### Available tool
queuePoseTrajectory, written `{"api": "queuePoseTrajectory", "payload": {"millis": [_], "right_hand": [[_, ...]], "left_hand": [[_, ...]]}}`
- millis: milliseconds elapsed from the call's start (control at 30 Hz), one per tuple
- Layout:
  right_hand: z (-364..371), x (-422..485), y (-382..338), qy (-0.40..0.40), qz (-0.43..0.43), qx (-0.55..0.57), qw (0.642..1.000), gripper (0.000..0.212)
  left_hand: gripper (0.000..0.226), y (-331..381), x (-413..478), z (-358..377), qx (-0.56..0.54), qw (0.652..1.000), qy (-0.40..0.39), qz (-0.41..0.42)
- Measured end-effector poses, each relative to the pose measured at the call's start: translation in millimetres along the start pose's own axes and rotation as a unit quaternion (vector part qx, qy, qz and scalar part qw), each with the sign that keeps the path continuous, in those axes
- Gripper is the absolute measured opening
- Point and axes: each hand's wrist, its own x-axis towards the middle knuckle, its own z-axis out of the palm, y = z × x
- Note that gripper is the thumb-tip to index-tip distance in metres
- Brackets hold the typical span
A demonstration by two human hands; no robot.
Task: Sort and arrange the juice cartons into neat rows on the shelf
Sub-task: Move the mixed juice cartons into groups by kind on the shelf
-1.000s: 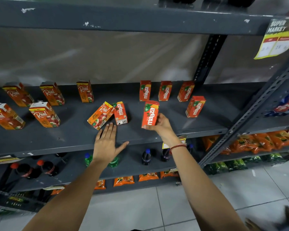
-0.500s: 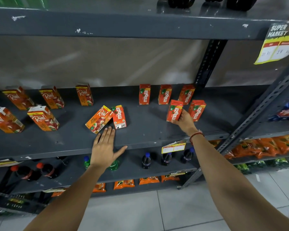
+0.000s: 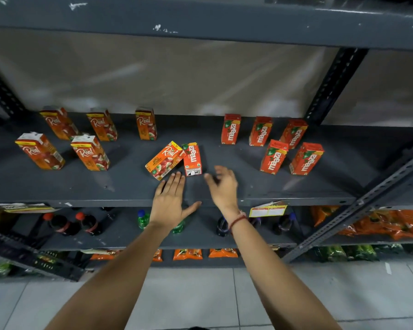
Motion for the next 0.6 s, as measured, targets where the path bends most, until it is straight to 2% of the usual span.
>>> {"api": "queuePoseTrajectory", "payload": {"millis": [100,267,433,533,600], "right_hand": [[23.7,13.8,-27.7,-0.090,0.044,-0.019,0.995,0.042],[34.4,44.3,-51.1,-0.151,0.094,-0.064,0.982,0.027],[33.2,67.0,-56.5,-0.245,0.215,-0.011,0.945,0.061],[30.4,74.3,-59.8,-0.263,0.266,0.035,0.927,0.063],[30.0,75.3,-57.4,-0.246,0.288,0.072,0.923,0.068]], "left_hand": [[0.094,-0.7,0.3,1.2,-0.003,1.000,0.002,0.002],[0.092,-1.2,0.5,2.7,-0.007,1.000,0.006,0.004],[0.092,-2.5,1.5,4.0,0.002,1.000,0.008,0.000],[0.093,-3.0,0.7,4.4,0.002,1.000,0.009,0.003],[0.093,-3.4,0.2,5.1,0.002,1.000,0.008,0.003]]}}
